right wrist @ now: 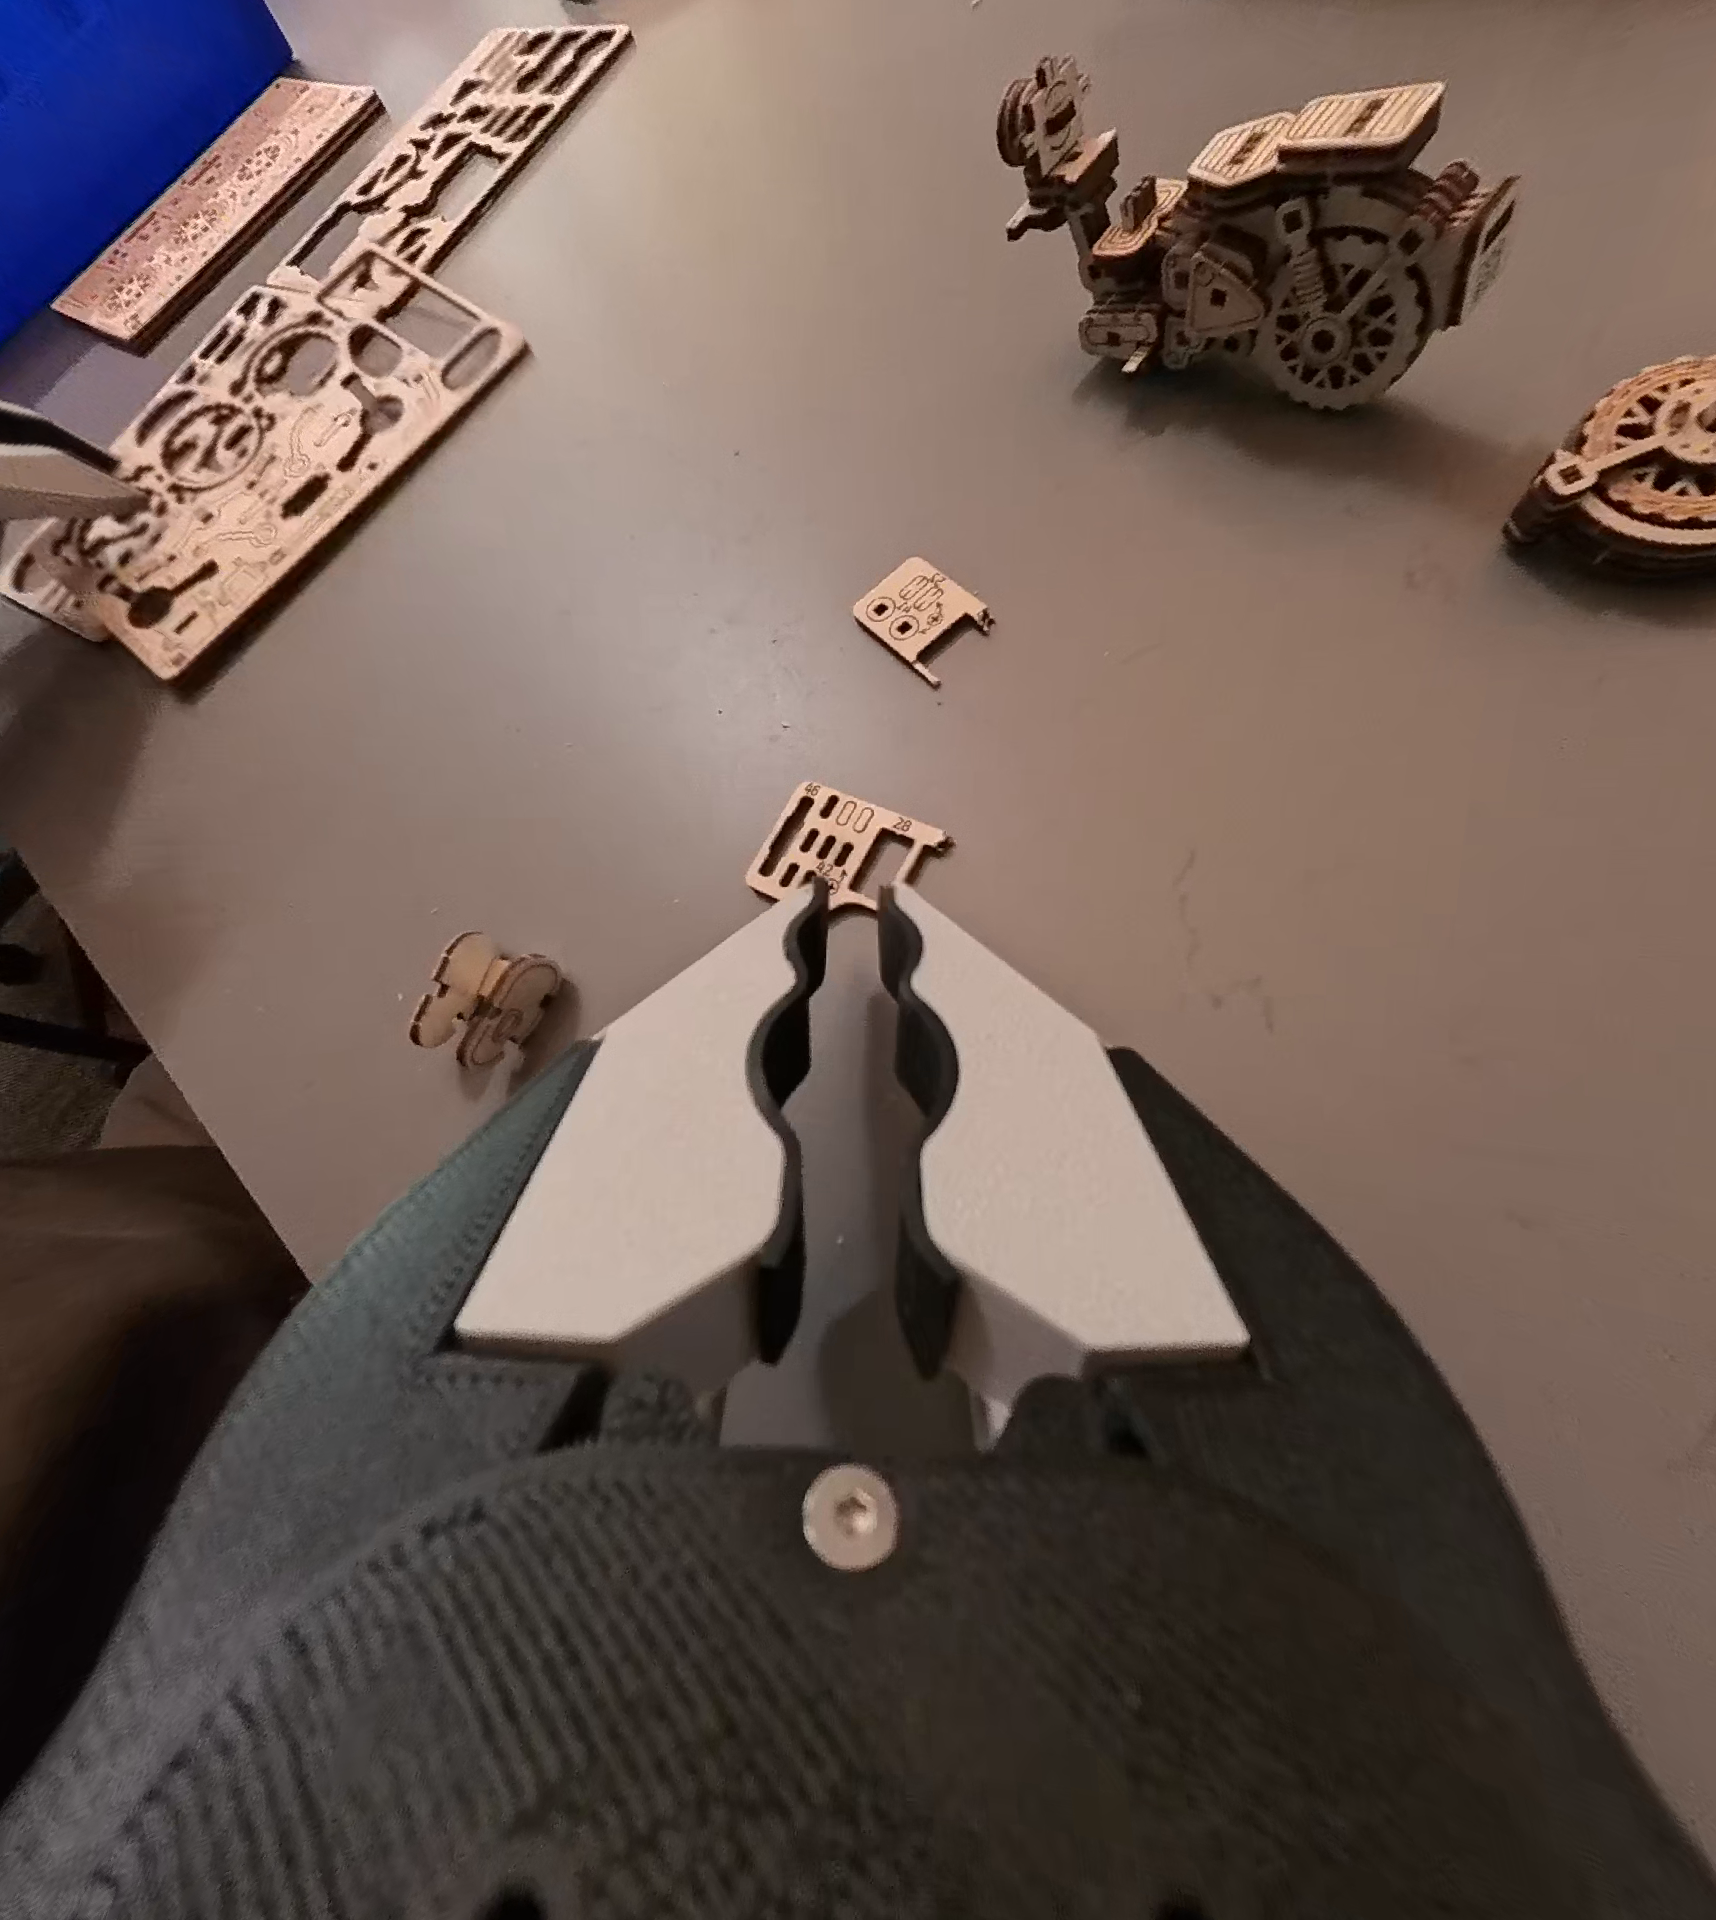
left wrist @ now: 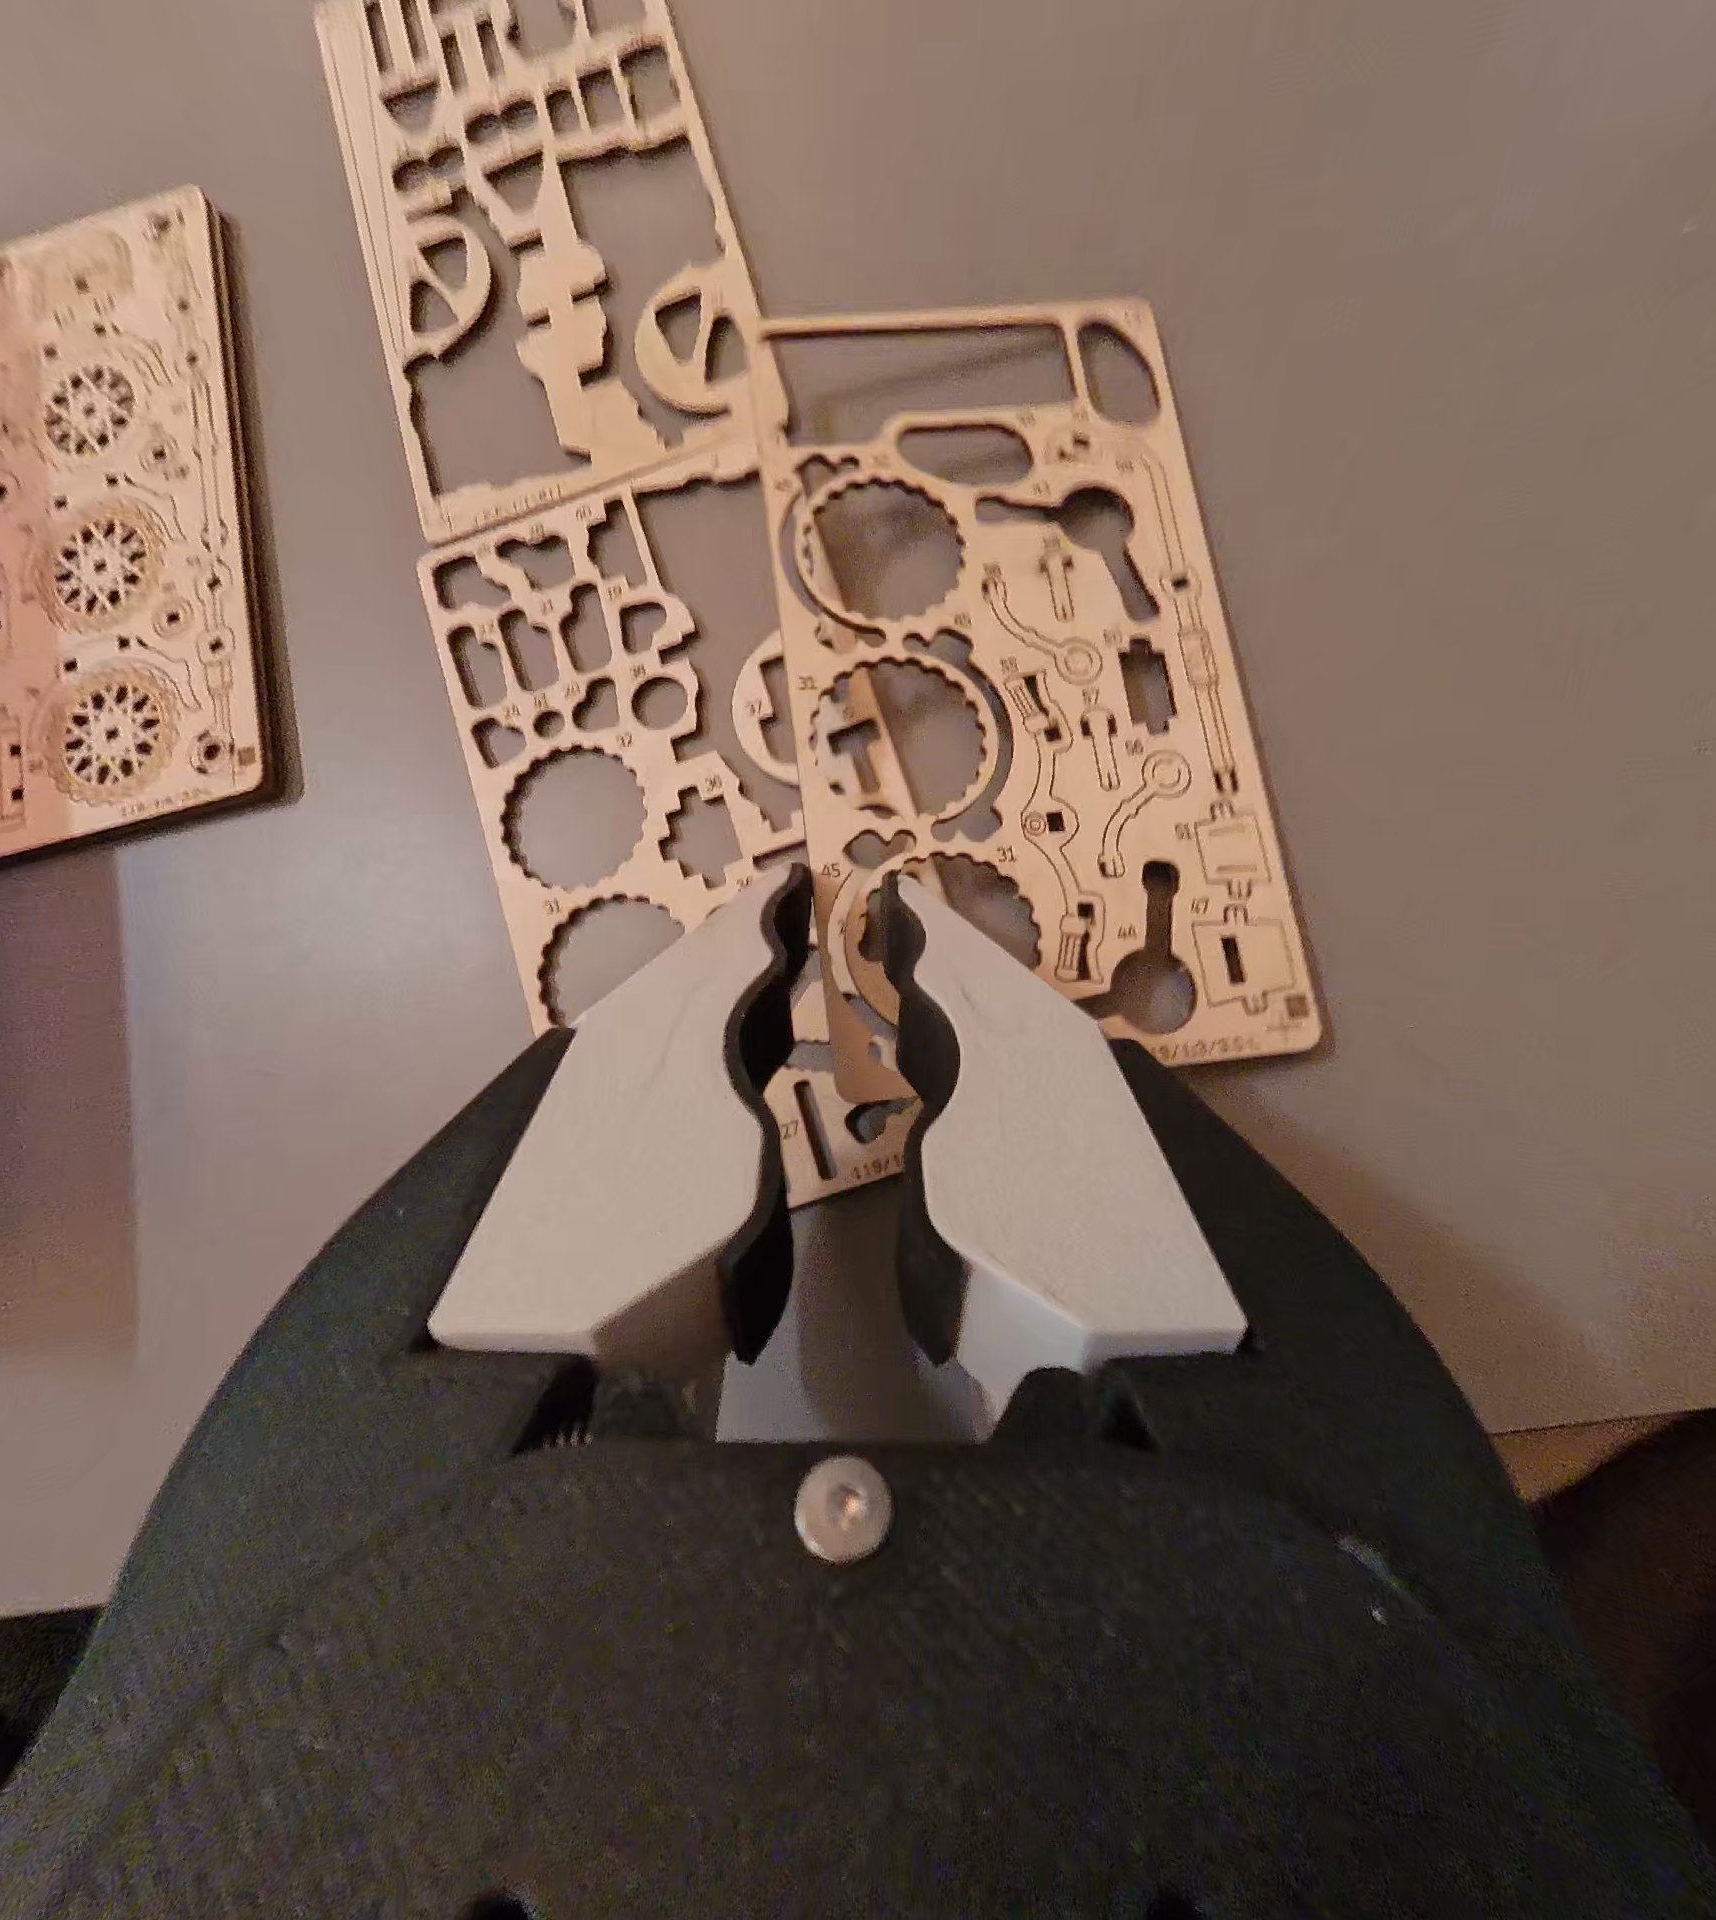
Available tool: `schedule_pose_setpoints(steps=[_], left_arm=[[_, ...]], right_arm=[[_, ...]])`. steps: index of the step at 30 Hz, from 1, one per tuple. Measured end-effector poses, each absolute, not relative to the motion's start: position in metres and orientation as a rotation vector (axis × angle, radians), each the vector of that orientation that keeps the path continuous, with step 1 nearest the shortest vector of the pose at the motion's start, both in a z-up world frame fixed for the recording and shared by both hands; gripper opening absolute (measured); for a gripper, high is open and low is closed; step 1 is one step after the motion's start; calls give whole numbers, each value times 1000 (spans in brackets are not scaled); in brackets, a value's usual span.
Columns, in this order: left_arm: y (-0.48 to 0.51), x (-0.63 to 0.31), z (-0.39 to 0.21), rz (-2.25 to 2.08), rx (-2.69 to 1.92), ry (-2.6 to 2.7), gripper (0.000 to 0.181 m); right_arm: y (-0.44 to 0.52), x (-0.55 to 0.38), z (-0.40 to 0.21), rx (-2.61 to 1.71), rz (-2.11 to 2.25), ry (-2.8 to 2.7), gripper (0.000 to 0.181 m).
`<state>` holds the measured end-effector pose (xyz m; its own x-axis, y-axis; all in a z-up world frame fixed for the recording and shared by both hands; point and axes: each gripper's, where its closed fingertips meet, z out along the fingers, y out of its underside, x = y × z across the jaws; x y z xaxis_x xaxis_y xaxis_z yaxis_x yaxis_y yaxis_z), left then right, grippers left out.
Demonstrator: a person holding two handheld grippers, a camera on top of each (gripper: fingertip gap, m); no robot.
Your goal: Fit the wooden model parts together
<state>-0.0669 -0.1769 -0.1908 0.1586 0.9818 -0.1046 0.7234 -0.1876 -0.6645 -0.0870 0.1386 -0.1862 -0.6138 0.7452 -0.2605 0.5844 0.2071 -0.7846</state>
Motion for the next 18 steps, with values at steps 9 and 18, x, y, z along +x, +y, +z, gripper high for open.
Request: schedule_pose_setpoints(steps=[9, 18], left_arm=[[-155, -82, -138, 803, -1803, -1456, 11], [-126, -96, -138, 609, -1747, -1470, 11]], right_arm=[[93, -78, -153, -1096, 1557, -2300, 8], [-13, -56, -113, -241, 1472, -2329, 52]])
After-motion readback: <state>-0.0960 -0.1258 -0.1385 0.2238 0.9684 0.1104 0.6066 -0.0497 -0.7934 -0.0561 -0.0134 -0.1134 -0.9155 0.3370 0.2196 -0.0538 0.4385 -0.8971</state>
